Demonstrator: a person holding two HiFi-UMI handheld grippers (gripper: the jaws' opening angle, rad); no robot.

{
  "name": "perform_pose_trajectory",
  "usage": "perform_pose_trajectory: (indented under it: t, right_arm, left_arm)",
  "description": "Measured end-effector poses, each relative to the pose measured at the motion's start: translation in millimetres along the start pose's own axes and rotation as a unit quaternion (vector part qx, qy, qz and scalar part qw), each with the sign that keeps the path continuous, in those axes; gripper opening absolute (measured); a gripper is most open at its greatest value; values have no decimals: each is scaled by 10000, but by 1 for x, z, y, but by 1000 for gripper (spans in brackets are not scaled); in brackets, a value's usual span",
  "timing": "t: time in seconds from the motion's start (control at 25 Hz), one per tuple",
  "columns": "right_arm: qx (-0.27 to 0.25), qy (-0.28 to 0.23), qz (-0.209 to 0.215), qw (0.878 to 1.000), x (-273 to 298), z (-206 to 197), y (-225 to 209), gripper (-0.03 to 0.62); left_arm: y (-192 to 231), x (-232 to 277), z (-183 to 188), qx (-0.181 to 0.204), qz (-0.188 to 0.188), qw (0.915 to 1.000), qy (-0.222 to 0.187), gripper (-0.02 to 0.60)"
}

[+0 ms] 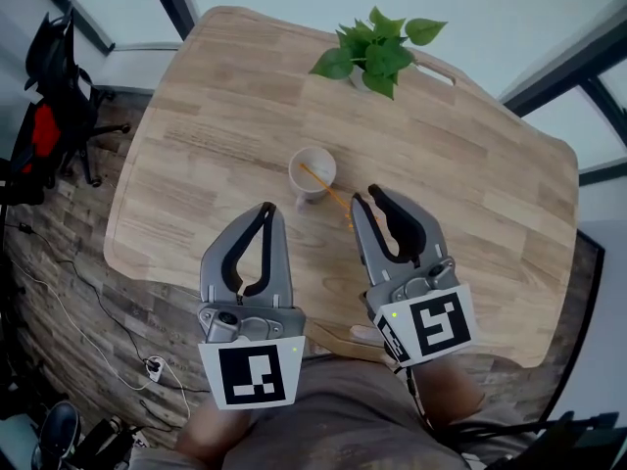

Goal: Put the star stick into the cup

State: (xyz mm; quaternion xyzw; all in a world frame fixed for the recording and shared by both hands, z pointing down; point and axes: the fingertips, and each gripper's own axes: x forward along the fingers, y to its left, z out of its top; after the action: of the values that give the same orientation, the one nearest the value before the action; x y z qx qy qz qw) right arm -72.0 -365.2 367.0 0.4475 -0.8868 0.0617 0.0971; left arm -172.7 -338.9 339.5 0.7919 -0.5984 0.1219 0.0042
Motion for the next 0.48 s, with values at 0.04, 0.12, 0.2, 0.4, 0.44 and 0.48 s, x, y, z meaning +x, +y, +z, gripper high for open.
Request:
perform_pose_trajectory:
  t: [0.04,0.12,0.2,0.4,0.44,0.48]
  right_arm:
    - [-18,-69,-9,10000,-6,5,0,100]
    - [-58,-211,-31,9998,-17,17,0,100]
    - [-103,-371,-41,9993,-29,29,1,97]
    - [-241,-852,-19,9961,-66,67,8,83]
    - [-278,-958,-33,9950,-73,75,8,80]
    - [-314,-1052,-55,9939,-79,82,7,71]
  left_arm:
    - [-4,-4,6,36,-1,10000,-52,1]
    - [-11,-11,18,170,-25,9997,-153,0]
    - [-17,-19,31,205,-6,9994,-281,0]
    - [-25,-42,66,181,192,9973,-684,0]
    - [-26,-46,74,197,234,9966,-769,0]
    - [-27,-50,81,214,275,9958,-852,0]
